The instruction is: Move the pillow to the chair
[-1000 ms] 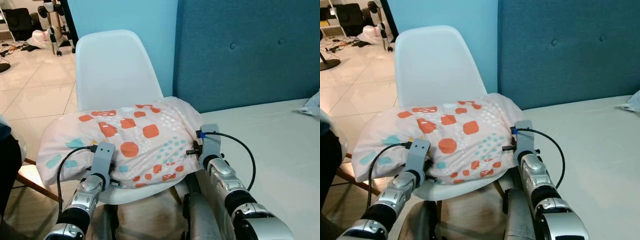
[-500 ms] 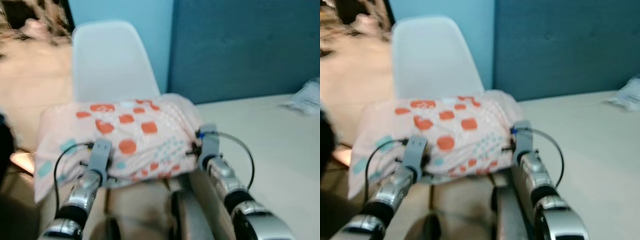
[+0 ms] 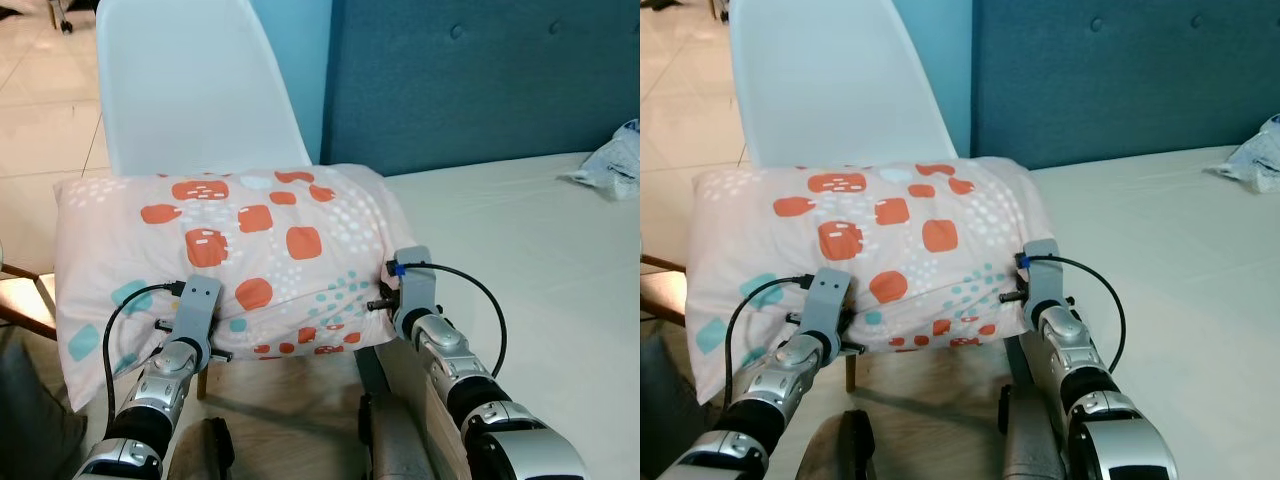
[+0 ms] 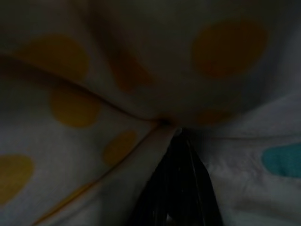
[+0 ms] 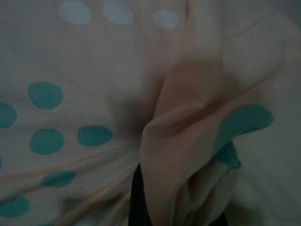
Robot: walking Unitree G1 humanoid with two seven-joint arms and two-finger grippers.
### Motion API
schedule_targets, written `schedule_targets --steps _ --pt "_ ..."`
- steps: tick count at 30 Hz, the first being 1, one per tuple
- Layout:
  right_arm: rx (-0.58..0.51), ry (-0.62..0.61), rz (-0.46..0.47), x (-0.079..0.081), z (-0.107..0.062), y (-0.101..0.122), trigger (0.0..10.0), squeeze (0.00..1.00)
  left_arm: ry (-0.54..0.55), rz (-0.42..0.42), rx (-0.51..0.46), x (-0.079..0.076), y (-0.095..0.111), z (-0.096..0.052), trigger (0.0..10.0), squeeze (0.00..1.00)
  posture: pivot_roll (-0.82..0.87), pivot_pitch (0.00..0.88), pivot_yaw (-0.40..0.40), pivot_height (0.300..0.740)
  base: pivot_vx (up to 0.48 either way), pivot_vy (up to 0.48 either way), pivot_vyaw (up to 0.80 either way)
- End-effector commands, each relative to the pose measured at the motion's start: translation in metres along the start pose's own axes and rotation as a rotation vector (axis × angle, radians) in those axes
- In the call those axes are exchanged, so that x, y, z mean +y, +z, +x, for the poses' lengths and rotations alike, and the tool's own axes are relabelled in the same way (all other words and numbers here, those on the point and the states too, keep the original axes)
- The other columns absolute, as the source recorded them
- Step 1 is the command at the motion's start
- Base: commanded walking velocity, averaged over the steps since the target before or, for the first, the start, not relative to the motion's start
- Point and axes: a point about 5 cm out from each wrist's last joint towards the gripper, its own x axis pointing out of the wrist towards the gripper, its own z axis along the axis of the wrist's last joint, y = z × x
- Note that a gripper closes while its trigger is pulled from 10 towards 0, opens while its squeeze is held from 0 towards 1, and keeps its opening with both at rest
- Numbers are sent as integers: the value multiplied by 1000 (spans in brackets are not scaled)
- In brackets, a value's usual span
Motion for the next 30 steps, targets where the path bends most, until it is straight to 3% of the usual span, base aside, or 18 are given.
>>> schedule_targets --steps 1,5,6,8,11,14,17,18,19,20,25,30 --pt "26 3 -3 1 0 -4 10000 0 33 4 15 9 -3 0 10000 0 0 158 -49 545 0 0 0" --pt "-1 26 -18 5 4 7 10000 0 39 13 -16 12 11 5 10000 0 1 161 -45 545 0 0 0" --pt "-61 34 -51 6 10 29 10000 0 65 43 -78 18 35 11 10000 0 5 166 -41 545 0 0 0" --pt "-136 6 -42 4 14 54 10000 0 108 73 -152 25 58 14 10000 0 5 170 -37 545 0 0 0" --pt "-182 -28 -2 -1 16 69 10000 0 127 86 -190 27 70 15 10000 0 5 173 -31 545 0 0 0" --pt "-159 -40 22 -2 17 66 10000 0 102 62 -138 24 60 16 10000 0 6 173 -31 545 0 0 0" --pt "-12 -37 40 4 13 29 10000 4 43 101 -7 12 24 14 10000 0 7 173 -32 545 0 0 0" --pt "12 -27 33 7 12 20 10000 153 27 96 19 10 17 13 10000 0 7 173 -32 545 0 0 0" --pt "12 -27 33 7 12 20 10000 153 27 96 19 10 17 13 10000 0 7 173 -32 545 0 0 0" --pt "21 -17 46 9 10 15 10000 1000 8 60 38 9 12 12 10000 1000 7 173 -32 545 0 0 0" --pt "22 -14 96 11 9 9 10000 1000 25 -5 58 12 5 11 10000 1000 8 162 -33 545 0 0 0" --pt "23 -40 91 1 7 8 10000 1000 55 -40 58 24 2 9 10000 1000 9 145 -36 545 0 0 0"
